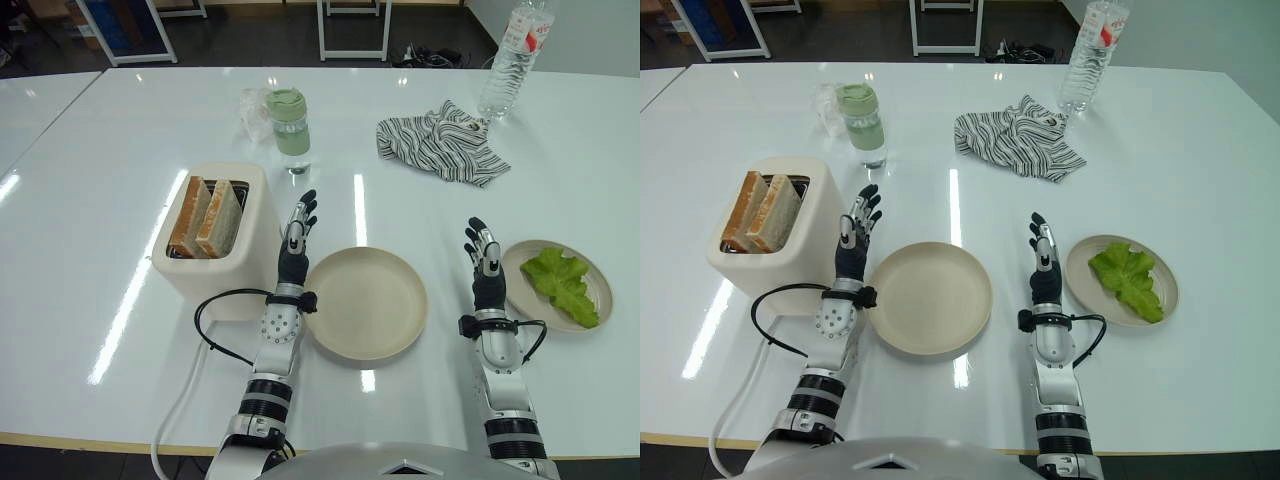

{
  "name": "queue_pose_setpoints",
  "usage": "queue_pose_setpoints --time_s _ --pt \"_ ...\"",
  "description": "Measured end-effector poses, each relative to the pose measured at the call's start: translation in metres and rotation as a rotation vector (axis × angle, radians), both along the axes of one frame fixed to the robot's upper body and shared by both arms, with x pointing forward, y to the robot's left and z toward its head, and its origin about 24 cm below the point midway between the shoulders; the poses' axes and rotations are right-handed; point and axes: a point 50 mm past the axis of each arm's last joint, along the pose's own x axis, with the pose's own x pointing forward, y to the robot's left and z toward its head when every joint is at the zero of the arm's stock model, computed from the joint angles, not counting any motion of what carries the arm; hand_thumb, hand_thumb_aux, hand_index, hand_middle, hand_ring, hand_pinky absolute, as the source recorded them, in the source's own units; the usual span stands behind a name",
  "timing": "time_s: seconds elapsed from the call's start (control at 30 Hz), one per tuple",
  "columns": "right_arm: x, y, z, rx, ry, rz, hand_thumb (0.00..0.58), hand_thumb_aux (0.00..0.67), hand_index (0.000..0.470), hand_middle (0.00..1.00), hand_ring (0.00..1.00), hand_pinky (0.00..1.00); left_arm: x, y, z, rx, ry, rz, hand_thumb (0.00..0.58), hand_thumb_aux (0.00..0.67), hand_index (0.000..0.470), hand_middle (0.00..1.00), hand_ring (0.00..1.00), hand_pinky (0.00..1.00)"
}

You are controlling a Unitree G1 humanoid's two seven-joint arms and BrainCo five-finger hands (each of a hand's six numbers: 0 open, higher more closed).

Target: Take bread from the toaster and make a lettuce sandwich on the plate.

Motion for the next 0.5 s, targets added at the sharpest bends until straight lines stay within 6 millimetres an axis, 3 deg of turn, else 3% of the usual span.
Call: queue_pose_setpoints --time_s 0.4,0.5 --pt "0.000 0.000 -0.001 -0.001 0.004 0.002 0.000 0.000 0.000 0.00 0.00 0.00 -0.002 0.003 0.003 0.019 -0.008 -0.005 0.000 0.000 0.000 0.00 0.00 0.00" --pt "0.000 0.000 -0.002 -0.003 0.007 0.002 0.000 0.000 0.000 0.00 0.00 0.00 -0.013 0.001 0.023 0.059 -0.101 -0.037 0.000 0.000 0.000 0.00 0.00 0.00"
